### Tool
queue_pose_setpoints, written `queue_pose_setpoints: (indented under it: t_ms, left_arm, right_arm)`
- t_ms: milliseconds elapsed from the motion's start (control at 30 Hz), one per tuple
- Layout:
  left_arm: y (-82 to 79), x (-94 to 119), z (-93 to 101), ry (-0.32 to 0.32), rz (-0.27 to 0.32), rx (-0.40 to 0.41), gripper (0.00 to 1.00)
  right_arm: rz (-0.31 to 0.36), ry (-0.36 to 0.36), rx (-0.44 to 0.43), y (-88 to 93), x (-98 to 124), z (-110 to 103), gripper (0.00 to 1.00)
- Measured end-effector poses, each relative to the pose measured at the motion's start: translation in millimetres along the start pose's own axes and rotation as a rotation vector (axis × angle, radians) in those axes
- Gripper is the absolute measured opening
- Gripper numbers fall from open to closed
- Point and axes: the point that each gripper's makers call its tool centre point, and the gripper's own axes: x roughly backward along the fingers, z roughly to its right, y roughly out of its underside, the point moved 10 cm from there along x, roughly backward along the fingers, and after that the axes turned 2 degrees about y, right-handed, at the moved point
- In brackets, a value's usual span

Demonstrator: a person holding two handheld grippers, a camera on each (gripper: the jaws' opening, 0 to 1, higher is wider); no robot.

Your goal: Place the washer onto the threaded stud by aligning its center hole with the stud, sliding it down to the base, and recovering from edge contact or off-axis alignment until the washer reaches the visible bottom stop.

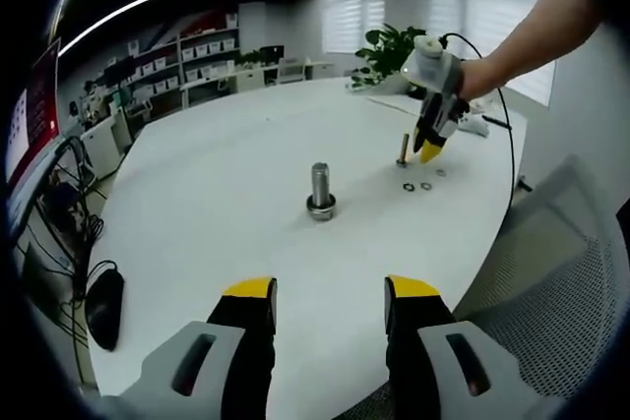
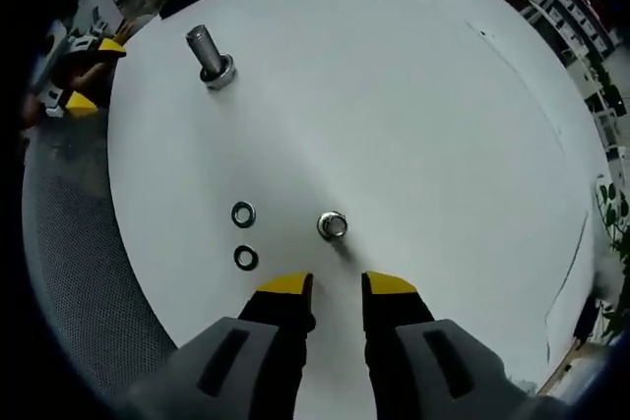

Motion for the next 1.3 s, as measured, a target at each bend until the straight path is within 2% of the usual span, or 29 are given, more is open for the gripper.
queue_pose_setpoints:
  t_ms: [500,633,900,1000,1300]
  left_arm:
    - [-0.5,-1,0.8,0.011,-0.002,-0.006,0.42]
    - [-0.7,-1,1.1,0.012,-0.005,-0.016,0.42]
    - [-0.5,-2,1.8,0.020,-0.003,-0.009,0.43]
    - [-0.6,-2,1.9,0.020,-0.004,-0.012,0.42]
    - [-0.7,-2,1.8,0.017,-0.006,-0.016,0.42]
  right_arm:
    - [-0.041,-0.025,-0.044,28.6,-4,-12,0.24]
    - [-0.037,-0.040,-0.087,33.3,-4,-15,0.24]
    - [-0.021,-0.030,-0.099,36.6,-5,-17,0.23]
    - [-0.011,-0.024,-0.072,37.8,-5,-17,0.22]
    - [-0.047,-0.031,-0.041,34.3,-5,-17,0.21]
